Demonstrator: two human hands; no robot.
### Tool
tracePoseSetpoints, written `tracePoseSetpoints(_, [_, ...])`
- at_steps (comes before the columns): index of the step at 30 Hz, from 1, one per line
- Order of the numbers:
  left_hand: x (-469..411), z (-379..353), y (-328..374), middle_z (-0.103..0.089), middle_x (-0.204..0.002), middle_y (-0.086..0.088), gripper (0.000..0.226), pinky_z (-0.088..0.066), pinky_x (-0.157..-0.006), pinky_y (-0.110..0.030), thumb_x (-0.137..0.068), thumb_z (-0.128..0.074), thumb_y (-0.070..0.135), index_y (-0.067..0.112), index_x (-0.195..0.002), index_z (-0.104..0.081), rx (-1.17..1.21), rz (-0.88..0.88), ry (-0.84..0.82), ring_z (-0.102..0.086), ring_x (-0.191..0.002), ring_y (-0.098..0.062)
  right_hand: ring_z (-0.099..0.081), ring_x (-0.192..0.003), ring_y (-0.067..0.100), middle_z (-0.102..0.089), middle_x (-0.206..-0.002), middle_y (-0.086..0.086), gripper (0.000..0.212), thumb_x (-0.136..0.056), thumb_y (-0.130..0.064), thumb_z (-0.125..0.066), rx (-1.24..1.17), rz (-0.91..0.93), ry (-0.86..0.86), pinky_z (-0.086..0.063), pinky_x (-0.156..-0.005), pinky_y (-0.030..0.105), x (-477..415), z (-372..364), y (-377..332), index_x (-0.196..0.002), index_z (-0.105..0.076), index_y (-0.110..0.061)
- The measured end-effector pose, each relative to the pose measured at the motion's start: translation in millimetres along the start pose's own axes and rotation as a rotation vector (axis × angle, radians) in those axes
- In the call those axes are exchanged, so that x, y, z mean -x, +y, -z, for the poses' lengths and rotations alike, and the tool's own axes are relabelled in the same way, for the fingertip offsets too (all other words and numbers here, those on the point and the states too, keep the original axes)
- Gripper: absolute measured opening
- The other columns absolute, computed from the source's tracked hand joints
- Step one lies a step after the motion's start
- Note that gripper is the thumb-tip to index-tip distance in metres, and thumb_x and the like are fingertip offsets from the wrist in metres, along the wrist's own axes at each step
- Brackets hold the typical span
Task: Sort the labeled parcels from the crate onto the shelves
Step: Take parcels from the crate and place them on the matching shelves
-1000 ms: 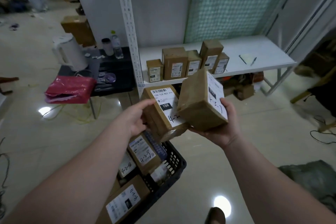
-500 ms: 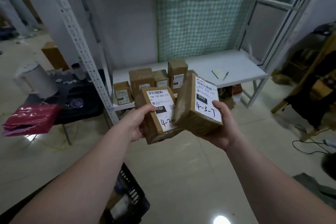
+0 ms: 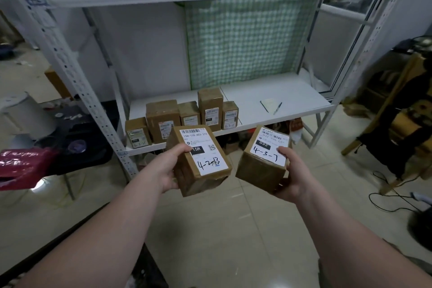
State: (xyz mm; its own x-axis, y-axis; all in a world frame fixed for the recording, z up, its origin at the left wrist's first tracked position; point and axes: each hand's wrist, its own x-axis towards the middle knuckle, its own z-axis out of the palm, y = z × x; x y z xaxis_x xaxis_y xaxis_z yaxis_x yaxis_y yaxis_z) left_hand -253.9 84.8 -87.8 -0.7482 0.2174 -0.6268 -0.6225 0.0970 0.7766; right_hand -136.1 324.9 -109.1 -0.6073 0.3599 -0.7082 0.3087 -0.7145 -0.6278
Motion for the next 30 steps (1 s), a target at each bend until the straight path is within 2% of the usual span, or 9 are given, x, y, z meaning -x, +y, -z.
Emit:
tracePoseSetpoints(7, [-56.3, -40.2, 17.8, -0.072, -0.094, -0.012, 0.024, -0.049, -0.080, -0.048, -0.087, -0.065, 0.025, 0.013, -0.107, -0.061, -0.027, 0.014, -0.028, -0.066, -0.091, -0.029, -0.059, -0.098, 0.031, -0.062, -0.105, 0.016, 0.044, -0.081, -0.028, -0.069, -0.025, 0.033, 0.010, -0.053, -0.082, 0.048, -44.2, 9.2, -33.8, -0.123, -0.060, -0.018])
tracePoseSetpoints(11, [-107.1, -60.4, 22.4, -0.071, -0.100, -0.015, 0.030, -0.048, -0.089, -0.051, -0.085, -0.067, 0.022, 0.011, -0.112, -0.060, -0.011, 0.086, -0.036, -0.066, -0.095, -0.032, -0.060, -0.095, 0.035, -0.062, -0.103, 0.017, 0.038, -0.083, -0.023, -0.068, -0.070, 0.038, 0.031, -0.048, -0.094, 0.058, -89.2, 13.2, -61.3, -0.119, -0.058, -0.016])
tracePoseSetpoints(13, [-133.6, -68.9, 29.7, -0.070, -0.100, -0.015, 0.028, -0.049, -0.082, -0.048, -0.086, -0.067, 0.021, 0.011, -0.111, -0.060, -0.005, 0.109, -0.038, -0.065, -0.092, -0.031, -0.060, -0.098, 0.036, -0.061, -0.103, 0.017, 0.029, -0.084, -0.020, -0.068, -0.041, 0.042, 0.061, -0.045, -0.098, 0.061, -115.6, 10.2, -77.9, -0.110, -0.058, -0.016])
tracePoseSetpoints(15, [-158.7, -75.3, 40.8, -0.070, -0.099, -0.015, 0.025, -0.049, -0.069, -0.043, -0.087, -0.066, 0.019, 0.011, -0.109, -0.060, 0.013, 0.133, -0.038, -0.065, -0.087, -0.029, -0.058, -0.098, 0.035, -0.060, -0.099, 0.014, 0.018, -0.085, -0.017, -0.068, -0.011, 0.039, 0.065, -0.048, -0.095, 0.057, -143.1, 1.8, -93.0, -0.100, -0.059, -0.016])
tracePoseSetpoints(17, [-183.9, -78.2, 54.0, -0.070, -0.100, -0.015, 0.025, -0.047, -0.064, -0.042, -0.086, -0.067, 0.018, 0.011, -0.109, -0.059, 0.018, 0.149, -0.023, -0.065, -0.088, -0.029, -0.059, -0.095, 0.031, -0.063, -0.097, 0.012, 0.022, -0.083, -0.015, -0.070, 0.053, 0.033, 0.070, -0.054, -0.085, 0.051, -170.8, -8.4, -104.9, -0.104, -0.061, -0.015])
tracePoseSetpoints(21, [-235.2, -85.2, 80.9, -0.071, -0.103, -0.014, 0.038, -0.049, -0.082, -0.047, -0.083, -0.070, 0.019, 0.012, -0.119, -0.059, -0.018, 0.139, -0.020, -0.065, -0.098, -0.031, -0.062, -0.104, 0.029, -0.065, -0.118, 0.014, 0.058, -0.075, -0.007, -0.077, 0.160, 0.073, 0.048, -0.060, -0.063, 0.044, -229.9, -21.9, -127.8, -0.128, -0.053, -0.010])
tracePoseSetpoints(25, [-269.4, -101.3, 89.5, -0.071, -0.102, -0.011, 0.038, -0.039, -0.104, -0.050, -0.082, -0.071, 0.018, 0.013, -0.118, -0.060, -0.038, 0.174, 0.000, -0.063, -0.103, -0.029, -0.061, -0.105, 0.028, -0.066, -0.112, 0.011, 0.068, -0.070, 0.003, -0.078, 0.251, 0.062, 0.032, -0.060, -0.066, 0.042, -271.7, -23.8, -146.9, -0.130, -0.050, -0.009])
tracePoseSetpoints(26, [-276.8, -106.7, 89.4, -0.071, -0.102, -0.011, 0.038, -0.042, -0.100, -0.049, -0.082, -0.071, 0.017, 0.012, -0.118, -0.060, -0.029, 0.181, 0.010, -0.063, -0.102, -0.028, -0.061, -0.105, 0.028, -0.065, -0.114, 0.011, 0.068, -0.068, 0.006, -0.078, 0.265, 0.068, 0.032, -0.060, -0.069, 0.043, -281.9, -23.0, -152.5, -0.128, -0.049, -0.010])
tracePoseSetpoints(30, [-305.6, -132.7, 90.4, -0.071, -0.093, -0.007, 0.031, -0.050, -0.062, -0.036, -0.084, -0.069, 0.008, 0.015, -0.114, -0.059, 0.040, 0.176, 0.054, -0.066, -0.083, -0.021, -0.061, -0.083, 0.020, -0.065, -0.108, 0.007, 0.062, -0.072, 0.013, -0.072, 0.379, 0.091, 0.003, -0.057, -0.077, 0.045, -327.8, -27.7, -185.6, -0.123, -0.046, -0.012])
